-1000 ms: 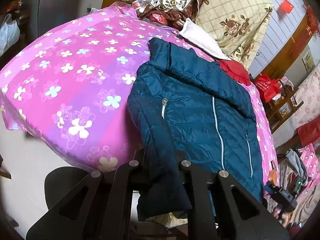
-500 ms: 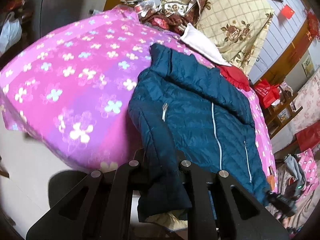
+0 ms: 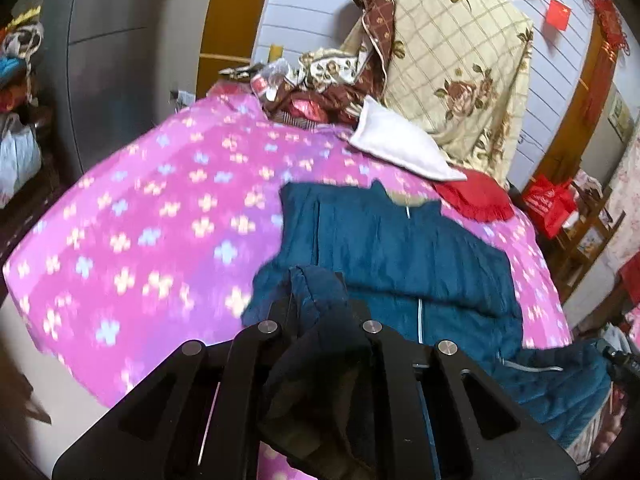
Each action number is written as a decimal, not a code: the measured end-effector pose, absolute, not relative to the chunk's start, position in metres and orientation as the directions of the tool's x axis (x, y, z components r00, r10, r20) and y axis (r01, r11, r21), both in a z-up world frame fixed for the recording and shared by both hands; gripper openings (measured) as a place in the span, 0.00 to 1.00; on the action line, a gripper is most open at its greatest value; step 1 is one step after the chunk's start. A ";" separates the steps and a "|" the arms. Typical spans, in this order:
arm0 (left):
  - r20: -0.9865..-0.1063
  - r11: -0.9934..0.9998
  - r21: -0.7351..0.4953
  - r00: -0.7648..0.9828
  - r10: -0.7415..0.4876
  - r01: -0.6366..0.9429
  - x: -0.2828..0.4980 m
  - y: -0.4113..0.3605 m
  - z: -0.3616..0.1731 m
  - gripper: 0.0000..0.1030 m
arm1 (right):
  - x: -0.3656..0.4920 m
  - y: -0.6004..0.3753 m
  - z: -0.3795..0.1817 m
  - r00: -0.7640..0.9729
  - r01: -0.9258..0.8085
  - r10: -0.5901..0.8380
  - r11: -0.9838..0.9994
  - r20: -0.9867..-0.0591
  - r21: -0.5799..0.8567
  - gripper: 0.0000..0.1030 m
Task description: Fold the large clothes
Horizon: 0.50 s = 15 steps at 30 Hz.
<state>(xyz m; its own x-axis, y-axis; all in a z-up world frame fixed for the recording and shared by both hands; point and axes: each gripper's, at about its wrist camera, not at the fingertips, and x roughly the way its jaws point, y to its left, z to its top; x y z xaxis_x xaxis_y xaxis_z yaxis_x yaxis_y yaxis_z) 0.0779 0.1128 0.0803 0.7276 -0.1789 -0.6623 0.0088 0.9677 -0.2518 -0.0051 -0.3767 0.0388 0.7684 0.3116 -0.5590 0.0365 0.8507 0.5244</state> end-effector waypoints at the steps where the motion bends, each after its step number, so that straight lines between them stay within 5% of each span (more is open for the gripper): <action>1: -0.662 0.969 -0.249 0.729 -0.173 0.004 0.087 0.111 0.084 0.09 | 0.010 -0.376 0.046 0.774 0.039 0.292 0.864 -0.562 0.502 0.10; 15: -0.724 0.986 -0.067 0.687 0.055 -0.150 0.298 0.064 0.090 0.09 | 0.203 -0.419 0.055 0.752 0.190 0.160 0.876 -0.640 0.443 0.09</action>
